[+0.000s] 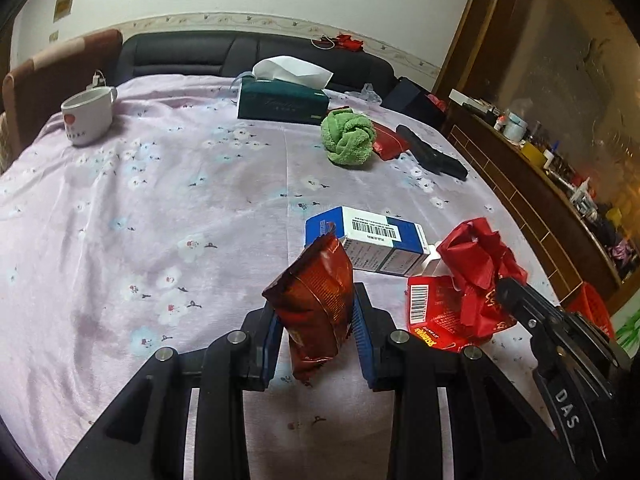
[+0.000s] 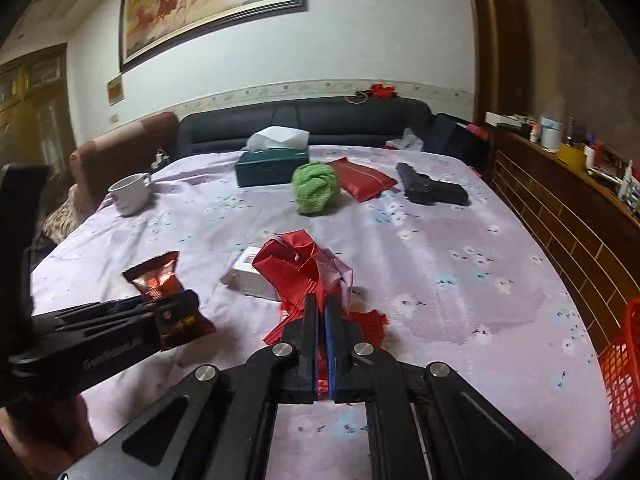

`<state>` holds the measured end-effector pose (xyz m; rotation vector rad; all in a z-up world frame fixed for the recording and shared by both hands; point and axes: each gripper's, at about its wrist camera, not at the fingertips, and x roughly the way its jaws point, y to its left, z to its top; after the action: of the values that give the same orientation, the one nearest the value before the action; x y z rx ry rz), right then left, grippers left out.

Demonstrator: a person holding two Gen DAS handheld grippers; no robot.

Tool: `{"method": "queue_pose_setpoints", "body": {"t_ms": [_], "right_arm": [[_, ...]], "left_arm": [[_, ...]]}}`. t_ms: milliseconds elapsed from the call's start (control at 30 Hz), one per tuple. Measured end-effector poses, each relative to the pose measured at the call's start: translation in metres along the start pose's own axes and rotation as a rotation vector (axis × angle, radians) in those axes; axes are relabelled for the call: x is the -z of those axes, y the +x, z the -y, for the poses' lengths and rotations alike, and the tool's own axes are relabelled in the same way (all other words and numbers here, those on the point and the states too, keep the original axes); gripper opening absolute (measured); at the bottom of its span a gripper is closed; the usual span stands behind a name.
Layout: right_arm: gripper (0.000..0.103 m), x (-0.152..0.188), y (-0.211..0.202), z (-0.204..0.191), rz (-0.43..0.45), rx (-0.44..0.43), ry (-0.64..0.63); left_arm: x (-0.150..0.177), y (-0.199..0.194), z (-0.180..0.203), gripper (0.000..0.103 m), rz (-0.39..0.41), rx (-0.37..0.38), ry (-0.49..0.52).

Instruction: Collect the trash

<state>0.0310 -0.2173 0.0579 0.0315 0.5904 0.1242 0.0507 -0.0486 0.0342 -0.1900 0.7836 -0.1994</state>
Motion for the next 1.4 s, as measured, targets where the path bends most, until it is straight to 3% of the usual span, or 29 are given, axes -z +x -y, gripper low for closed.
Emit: {"method": "queue_pose_setpoints", "body": {"t_ms": [867,1133,1400], "right_arm": [[0.003,0.007,0.006,0.015,-0.025,0.026,0.027],[0.003,0.007,-0.017,0.02,-0.018,0.039,0.044],[0.003,0.018,-0.063,0.066,-0.018,0.05,0.132]], "left_arm": [[0.002,0.005,0.006,0.03,-0.025,0.014,0.024],[0.003,0.002,0.013,0.03,-0.023,0.06,0.049],[0.012,-0.024,0.055,0.03,-0.028,0.136,0.126]]}}
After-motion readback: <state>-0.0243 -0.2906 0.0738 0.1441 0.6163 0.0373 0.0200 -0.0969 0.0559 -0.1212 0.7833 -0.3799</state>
